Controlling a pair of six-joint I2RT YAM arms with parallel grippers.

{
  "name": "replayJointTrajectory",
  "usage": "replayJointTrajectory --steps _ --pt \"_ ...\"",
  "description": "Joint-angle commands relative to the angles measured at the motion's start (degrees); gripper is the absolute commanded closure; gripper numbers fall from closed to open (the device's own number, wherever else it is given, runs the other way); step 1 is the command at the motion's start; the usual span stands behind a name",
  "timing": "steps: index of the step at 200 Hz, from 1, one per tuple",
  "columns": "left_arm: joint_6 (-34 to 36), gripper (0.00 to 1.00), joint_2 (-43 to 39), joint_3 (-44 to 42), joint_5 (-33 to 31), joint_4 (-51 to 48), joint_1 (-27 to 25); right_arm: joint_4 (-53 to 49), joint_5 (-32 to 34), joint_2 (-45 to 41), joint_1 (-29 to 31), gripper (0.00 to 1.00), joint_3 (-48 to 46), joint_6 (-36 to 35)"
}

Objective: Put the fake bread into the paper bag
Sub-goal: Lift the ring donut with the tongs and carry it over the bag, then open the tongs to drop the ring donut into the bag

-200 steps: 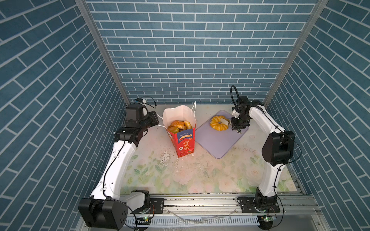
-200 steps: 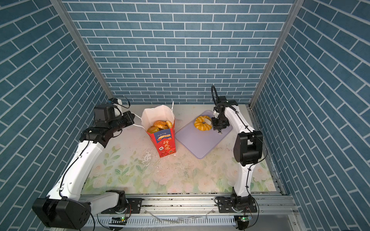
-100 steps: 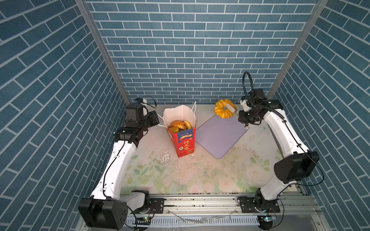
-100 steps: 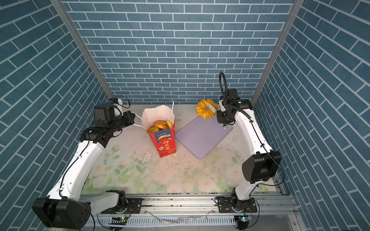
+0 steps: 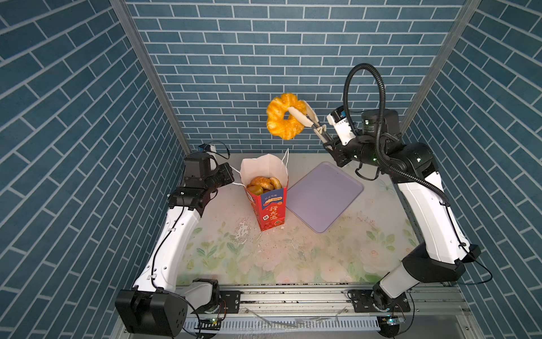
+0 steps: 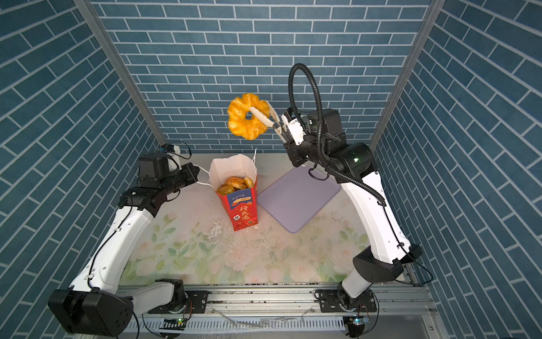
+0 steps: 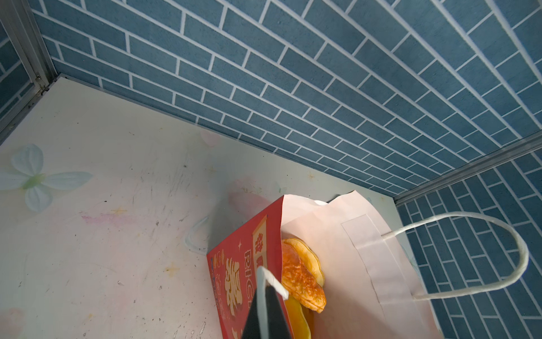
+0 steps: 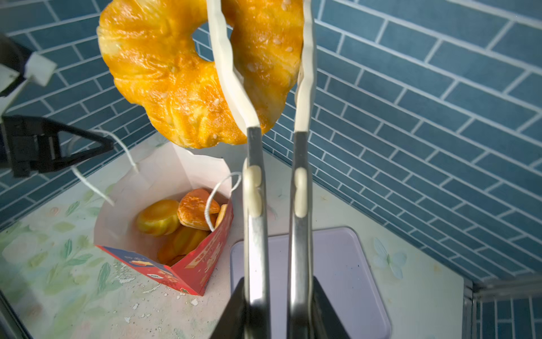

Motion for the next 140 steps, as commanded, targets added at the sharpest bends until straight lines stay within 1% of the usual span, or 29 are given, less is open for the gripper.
replayJointTrajectory --steps 1,25,45,95,107,123,140 --pt "-0.46 1.0 -0.31 -0.6 0.19 1.0 -0.41 1.6 3.26 2.53 4.59 0.96 -0.22 -9.64" --pt "-0.25 1.0 -0.67 -0.6 -0.18 0.82 -0.41 1.6 6.94 3.13 8.93 0.96 -4.12 -14.18" --pt "-0.18 1.0 -0.71 -0.56 -0.26 0.65 -0.41 1.52 10.78 3.63 11.1 0.96 -6.98 -15.93" --pt "-0.22 1.0 -0.45 -0.67 0.0 0.63 -0.42 2.97 15.92 3.41 12.49 0.94 -12.12 -17.49" --pt "-0.15 1.0 -0.61 -0.67 -0.05 0.56 -0.41 3.1 16.41 3.46 12.54 0.9 -12.53 -17.74" --pt "0.01 1.0 -0.54 -0.63 -0.09 0.46 -0.43 2.72 15.82 3.67 12.53 0.75 -12.46 -17.76" --pt "0.08 1.0 -0.44 -0.64 -0.09 0.47 -0.41 2.75 15.71 3.84 12.6 0.7 -11.93 -17.54"
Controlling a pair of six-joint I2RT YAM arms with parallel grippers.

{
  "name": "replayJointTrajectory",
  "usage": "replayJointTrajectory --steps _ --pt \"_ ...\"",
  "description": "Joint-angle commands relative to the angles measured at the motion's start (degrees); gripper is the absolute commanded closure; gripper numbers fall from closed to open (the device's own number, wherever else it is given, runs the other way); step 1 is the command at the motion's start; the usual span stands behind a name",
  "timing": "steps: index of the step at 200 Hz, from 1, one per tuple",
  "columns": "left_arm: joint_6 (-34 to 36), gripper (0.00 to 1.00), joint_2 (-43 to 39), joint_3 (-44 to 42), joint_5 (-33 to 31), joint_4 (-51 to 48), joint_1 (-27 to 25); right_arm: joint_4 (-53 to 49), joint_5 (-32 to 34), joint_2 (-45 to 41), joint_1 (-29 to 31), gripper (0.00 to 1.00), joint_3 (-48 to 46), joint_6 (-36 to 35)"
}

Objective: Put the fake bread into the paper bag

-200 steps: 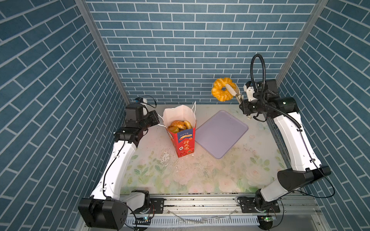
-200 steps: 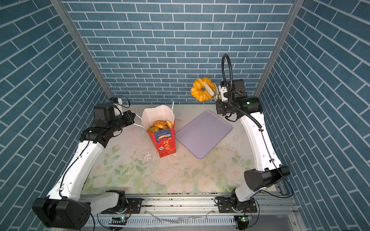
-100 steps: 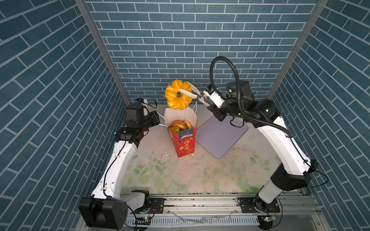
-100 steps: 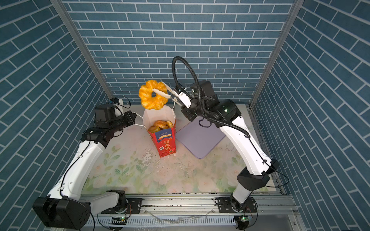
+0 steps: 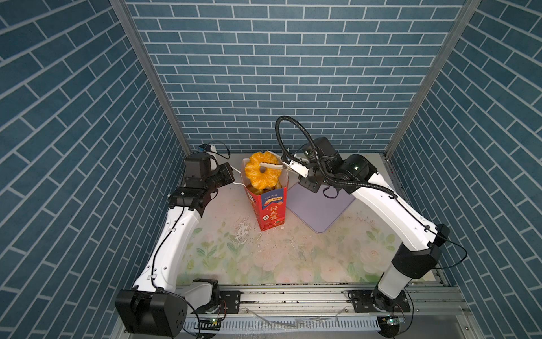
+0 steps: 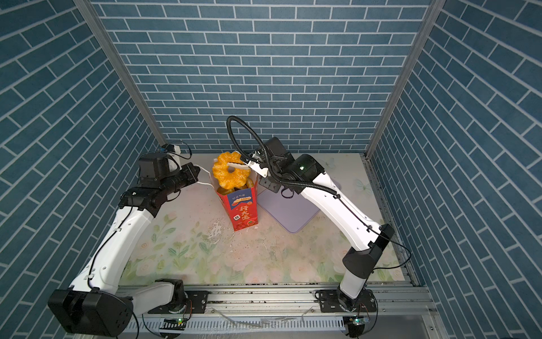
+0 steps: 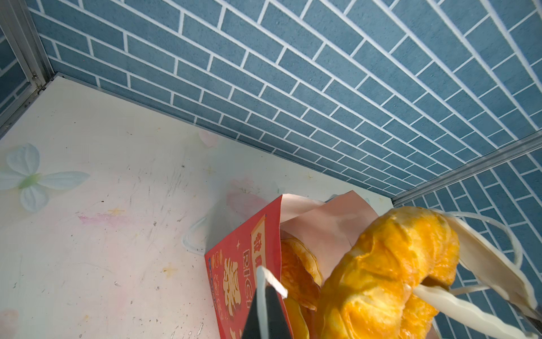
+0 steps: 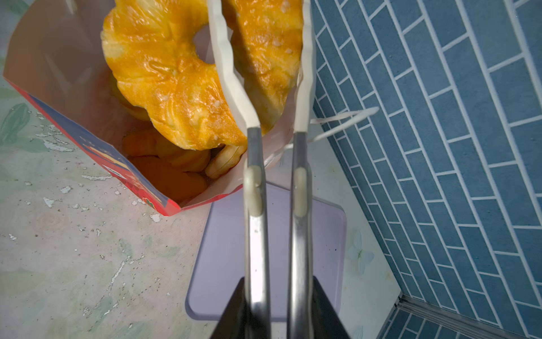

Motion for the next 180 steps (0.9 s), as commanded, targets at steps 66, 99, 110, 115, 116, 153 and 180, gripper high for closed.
replayJointTrajectory --steps 66,99,110,115,116,153,180 --pt "0.26 1.0 -0.23 -0.56 0.11 0.41 -0.31 5.86 -0.37 -1.93 0.13 0.56 2.31 -0.34" --pt "0.35 1.0 -0.21 -0.65 0.23 0.41 -0.26 7.82 -3.23 -3.42 -1.33 0.57 3.34 2.52" --pt "0.41 1.0 -0.18 -0.61 0.28 0.32 -0.29 8.49 -4.08 -4.11 -2.02 0.57 3.49 3.69" --pt "0.37 1.0 -0.26 -0.66 0.28 0.4 -0.29 8.9 -4.4 -4.52 -2.41 0.57 3.49 4.37" --pt "0.4 1.0 -0.22 -0.68 0.28 0.41 -0.31 9.02 -4.41 -4.61 -2.46 0.57 3.48 4.52" --pt "0.53 1.0 -0.17 -0.1 0.45 0.4 -0.24 12.9 -5.46 -8.81 -7.84 0.59 2.22 11.89" --pt "0.78 1.0 -0.19 0.16 0.74 0.41 -0.29 14.76 -1.99 -12.56 -12.4 0.6 -1.61 16.66"
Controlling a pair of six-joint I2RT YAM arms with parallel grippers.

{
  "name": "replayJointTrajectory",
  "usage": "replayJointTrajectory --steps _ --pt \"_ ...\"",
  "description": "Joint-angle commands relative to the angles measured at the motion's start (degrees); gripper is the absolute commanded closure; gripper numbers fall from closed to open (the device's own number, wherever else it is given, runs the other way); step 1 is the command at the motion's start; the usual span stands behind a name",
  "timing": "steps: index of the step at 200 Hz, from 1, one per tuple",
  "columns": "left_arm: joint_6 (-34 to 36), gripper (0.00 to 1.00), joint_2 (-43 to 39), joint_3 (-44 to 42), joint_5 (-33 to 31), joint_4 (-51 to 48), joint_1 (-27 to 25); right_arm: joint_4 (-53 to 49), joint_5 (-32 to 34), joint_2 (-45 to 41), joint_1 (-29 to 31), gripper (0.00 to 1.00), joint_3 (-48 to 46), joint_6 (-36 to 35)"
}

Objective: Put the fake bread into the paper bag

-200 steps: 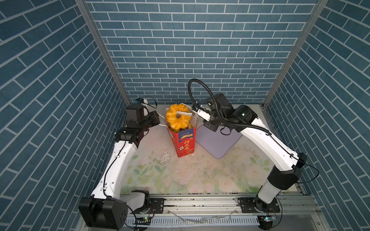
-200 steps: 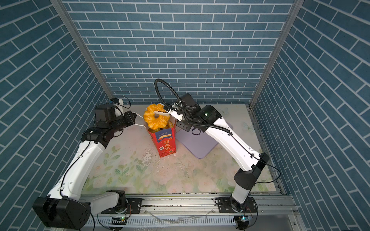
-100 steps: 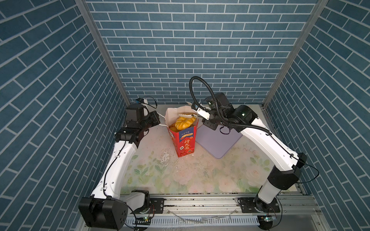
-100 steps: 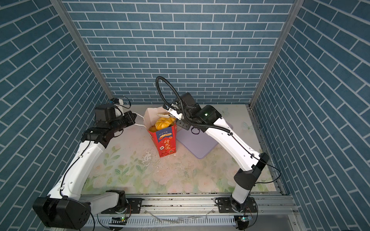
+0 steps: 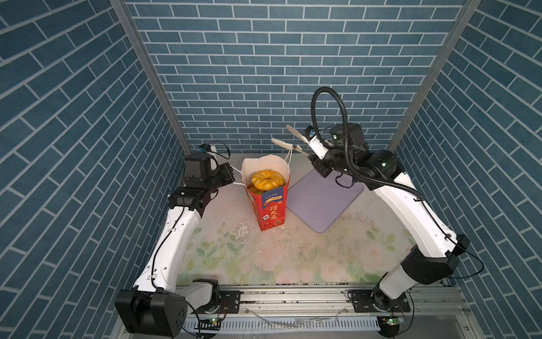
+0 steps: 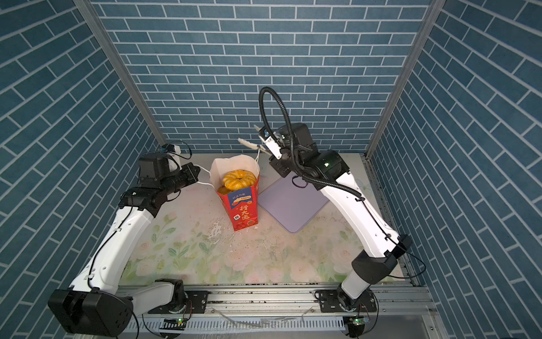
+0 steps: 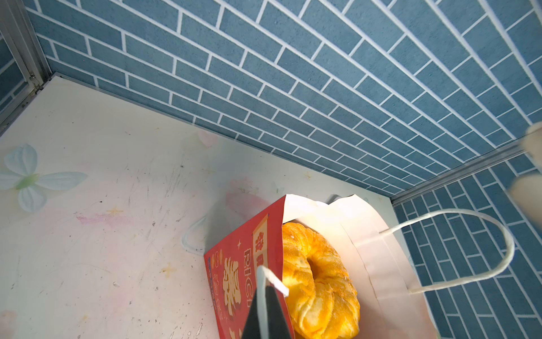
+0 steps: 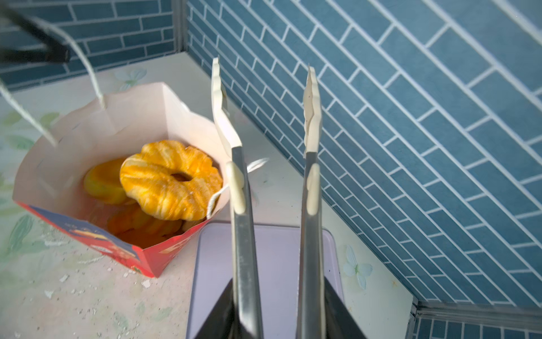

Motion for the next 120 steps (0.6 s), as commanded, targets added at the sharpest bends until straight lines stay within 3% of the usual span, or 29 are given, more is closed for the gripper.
replayJointTrajectory --steps 1,26,73,102,120 --pt "0.76 1.0 -0.27 0.19 0.52 0.28 -0.31 5.32 2.81 -5.7 -3.19 0.6 -2.03 7.7" --pt "1.88 1.0 -0.44 0.74 0.12 -0.72 -0.25 4.23 7.39 -8.87 -8.61 0.61 -7.77 13.2" --pt "6.2 0.93 -0.59 3.43 -3.87 -4.01 -0.15 5.98 6.9 -17.16 -22.02 0.62 -28.53 24.54" --pt "7.98 0.8 -0.58 5.37 -5.81 -5.9 1.91 5.92 7.93 -19.88 -29.45 0.63 -40.8 31.56" --pt "9.03 0.67 -1.1 6.6 -6.65 -6.66 4.04 6.62 8.12 -20.98 -33.76 0.63 -48.17 35.55"
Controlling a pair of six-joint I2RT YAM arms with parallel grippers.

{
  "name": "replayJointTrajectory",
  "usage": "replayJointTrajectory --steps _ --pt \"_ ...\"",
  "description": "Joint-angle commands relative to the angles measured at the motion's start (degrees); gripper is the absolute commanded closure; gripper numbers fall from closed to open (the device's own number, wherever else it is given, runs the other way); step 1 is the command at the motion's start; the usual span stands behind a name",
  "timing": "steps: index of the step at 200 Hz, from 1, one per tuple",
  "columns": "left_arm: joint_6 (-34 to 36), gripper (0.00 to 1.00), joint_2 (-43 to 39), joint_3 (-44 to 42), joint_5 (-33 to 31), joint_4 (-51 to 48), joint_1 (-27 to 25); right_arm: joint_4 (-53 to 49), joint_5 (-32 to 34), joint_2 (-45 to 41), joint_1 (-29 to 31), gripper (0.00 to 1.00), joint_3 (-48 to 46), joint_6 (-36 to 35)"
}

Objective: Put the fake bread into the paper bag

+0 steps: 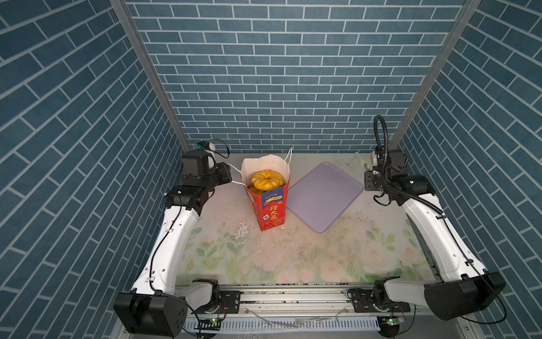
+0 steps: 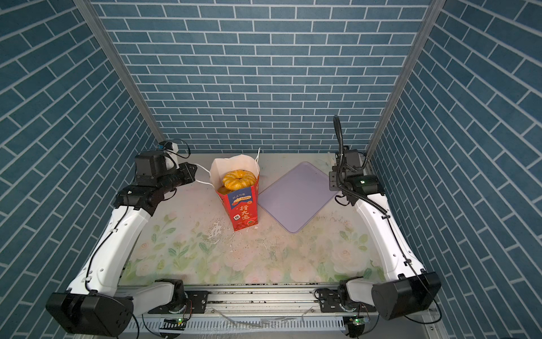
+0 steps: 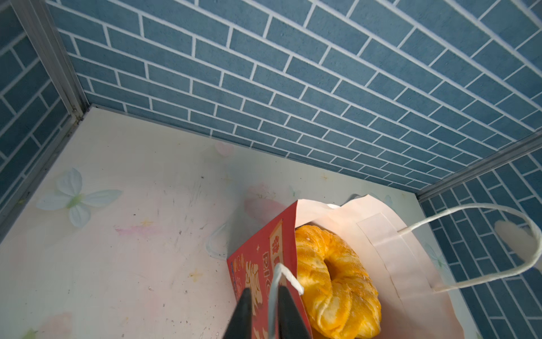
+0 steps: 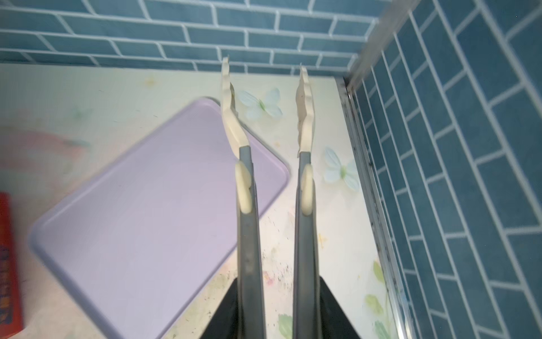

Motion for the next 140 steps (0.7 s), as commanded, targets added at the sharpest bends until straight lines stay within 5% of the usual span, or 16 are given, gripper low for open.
replayJointTrajectory --steps 1,61,140 --pt "2.85 0.66 -1.12 2.61 -2.61 -2.22 2.59 2.34 1.86 -3.43 -4.32 0.63 -6.58 10.0" --pt "4.23 0.41 -2.9 4.55 -2.03 -3.43 10.62 9.56 -1.96 -0.26 -8.96 0.63 -22.69 16.35" --pt "5.53 0.37 -4.61 1.78 -3.14 -3.55 15.23 14.38 -6.8 8.61 -8.95 0.55 -27.19 18.72"
